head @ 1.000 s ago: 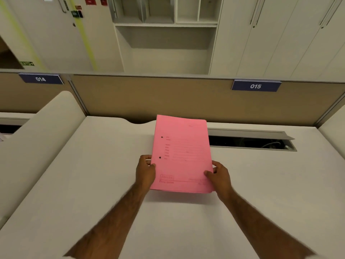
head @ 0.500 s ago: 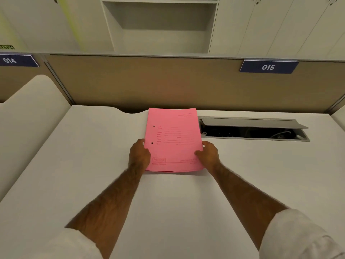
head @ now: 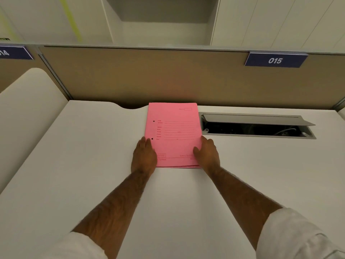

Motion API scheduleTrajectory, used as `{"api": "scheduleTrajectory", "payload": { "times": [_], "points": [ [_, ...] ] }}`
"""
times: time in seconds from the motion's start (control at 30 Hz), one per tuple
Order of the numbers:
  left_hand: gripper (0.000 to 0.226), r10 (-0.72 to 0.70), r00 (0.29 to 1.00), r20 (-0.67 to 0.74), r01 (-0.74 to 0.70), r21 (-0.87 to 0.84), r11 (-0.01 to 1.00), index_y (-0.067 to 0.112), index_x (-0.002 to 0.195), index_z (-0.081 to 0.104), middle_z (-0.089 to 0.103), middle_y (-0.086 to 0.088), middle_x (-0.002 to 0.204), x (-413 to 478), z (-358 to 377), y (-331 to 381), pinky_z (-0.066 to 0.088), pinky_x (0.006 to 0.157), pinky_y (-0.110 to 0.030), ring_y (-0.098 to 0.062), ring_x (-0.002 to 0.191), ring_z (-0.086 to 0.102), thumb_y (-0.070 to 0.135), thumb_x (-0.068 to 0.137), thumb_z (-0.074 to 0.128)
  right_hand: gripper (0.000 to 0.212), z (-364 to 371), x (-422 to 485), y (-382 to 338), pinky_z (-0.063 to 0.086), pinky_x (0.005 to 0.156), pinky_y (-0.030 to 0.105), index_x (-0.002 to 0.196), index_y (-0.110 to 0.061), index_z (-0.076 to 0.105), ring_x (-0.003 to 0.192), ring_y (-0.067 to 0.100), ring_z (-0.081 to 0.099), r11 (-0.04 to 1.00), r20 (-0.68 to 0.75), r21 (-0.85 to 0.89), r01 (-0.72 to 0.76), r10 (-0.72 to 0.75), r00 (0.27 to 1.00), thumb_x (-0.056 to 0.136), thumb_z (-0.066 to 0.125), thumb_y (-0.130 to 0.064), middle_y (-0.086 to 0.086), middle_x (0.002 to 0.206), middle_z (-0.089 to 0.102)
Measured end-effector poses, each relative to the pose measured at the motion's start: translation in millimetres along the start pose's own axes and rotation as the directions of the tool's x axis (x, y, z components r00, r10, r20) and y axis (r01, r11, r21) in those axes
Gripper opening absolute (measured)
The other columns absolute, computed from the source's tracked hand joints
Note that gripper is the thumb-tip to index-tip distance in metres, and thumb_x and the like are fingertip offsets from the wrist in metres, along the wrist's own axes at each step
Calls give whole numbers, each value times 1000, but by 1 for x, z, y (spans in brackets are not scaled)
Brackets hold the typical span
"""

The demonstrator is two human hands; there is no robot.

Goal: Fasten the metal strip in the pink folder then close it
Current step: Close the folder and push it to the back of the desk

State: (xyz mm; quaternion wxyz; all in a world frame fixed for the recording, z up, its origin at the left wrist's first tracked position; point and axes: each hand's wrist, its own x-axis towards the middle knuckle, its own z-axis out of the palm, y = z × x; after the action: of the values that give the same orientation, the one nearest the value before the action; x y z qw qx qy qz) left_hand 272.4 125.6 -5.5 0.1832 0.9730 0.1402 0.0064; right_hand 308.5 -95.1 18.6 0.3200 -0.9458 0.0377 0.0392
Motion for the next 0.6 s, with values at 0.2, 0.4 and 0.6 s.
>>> {"api": "scheduleTrajectory", "payload": {
  "times": [0.2,0.4,0.6],
  "points": [
    [70,112,990,88,-121,112,986,15,162,-3,-8,-5,171,-4,18,-13,-3,123,-40,-28,158,-8,47,106,23,35,8,-6,7,46,93,44,121,-12,54,117,31,48,925,-44,-355,139,-165,985,98,41,-35,14,127,50],
    [78,128,988,82,-138,138,981,17,161,-12,-14,-4,170,-5,24,-15,-5,127,-42,-27,157,-14,60,102,17,82,27,-10,27,-5,123,54,158,-18,-6,153,32,-11,870,186,-427,248,-184,965,96,9,-69,8,167,-10],
    [82,118,981,157,-148,198,969,16,160,-14,-16,-6,170,-8,14,-10,-7,127,-45,-27,157,-15,63,100,15,87,30,-10,31,-7,123,51,158,-18,-9,153,29,-13,873,180,-420,249,-189,965,92,3,-74,8,167,-10]
  ]
}}
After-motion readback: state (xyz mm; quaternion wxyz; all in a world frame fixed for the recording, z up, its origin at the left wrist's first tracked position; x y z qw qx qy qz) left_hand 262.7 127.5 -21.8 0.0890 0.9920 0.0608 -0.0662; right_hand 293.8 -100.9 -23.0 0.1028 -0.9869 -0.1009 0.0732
